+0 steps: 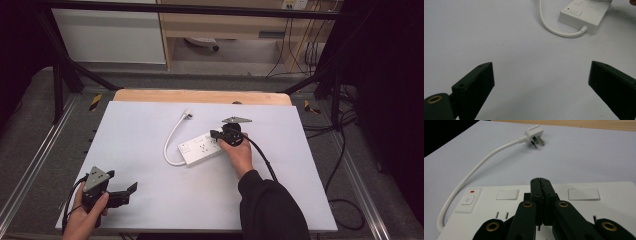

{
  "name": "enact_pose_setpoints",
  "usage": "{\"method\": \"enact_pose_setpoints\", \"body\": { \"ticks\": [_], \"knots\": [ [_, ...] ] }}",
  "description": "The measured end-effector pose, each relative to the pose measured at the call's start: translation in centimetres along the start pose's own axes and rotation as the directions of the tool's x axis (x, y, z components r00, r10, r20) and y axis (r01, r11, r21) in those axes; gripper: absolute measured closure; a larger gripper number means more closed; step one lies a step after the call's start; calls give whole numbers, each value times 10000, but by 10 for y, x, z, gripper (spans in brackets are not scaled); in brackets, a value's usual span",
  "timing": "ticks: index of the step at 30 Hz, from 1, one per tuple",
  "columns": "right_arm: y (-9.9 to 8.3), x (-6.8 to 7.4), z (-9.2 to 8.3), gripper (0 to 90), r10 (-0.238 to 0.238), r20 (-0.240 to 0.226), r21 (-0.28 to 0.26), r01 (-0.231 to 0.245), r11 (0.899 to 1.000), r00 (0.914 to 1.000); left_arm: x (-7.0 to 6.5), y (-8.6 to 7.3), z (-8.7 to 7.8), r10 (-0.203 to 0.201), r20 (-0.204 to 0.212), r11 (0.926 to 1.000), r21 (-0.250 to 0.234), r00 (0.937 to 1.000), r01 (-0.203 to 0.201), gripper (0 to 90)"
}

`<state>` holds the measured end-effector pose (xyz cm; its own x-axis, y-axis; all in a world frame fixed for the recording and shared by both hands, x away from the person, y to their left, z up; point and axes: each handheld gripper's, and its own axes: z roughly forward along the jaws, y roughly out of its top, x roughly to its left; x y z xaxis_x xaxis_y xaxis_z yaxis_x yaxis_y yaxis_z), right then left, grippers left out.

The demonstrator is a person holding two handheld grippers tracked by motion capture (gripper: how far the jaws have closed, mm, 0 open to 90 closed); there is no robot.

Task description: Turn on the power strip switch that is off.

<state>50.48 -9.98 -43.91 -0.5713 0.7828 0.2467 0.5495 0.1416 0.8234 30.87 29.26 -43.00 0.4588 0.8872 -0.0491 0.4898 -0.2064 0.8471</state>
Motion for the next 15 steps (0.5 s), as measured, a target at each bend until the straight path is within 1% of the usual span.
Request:
{"method": "enact_pose_setpoints", "body": {
  "ticks": [6, 15],
  "knots": [
    [0, 1, 3, 900, 147, 53, -119, -147, 9998, 9999, 0, 0, 1, 13, 16, 10000, 23, 10000, -13, 65],
    [-2, 4, 6, 900, 146, 20, -46, -146, 9999, 9999, -1, 0, 1, 7, 45, 10000, 39, 10000, -7, 65]
  ]
}}
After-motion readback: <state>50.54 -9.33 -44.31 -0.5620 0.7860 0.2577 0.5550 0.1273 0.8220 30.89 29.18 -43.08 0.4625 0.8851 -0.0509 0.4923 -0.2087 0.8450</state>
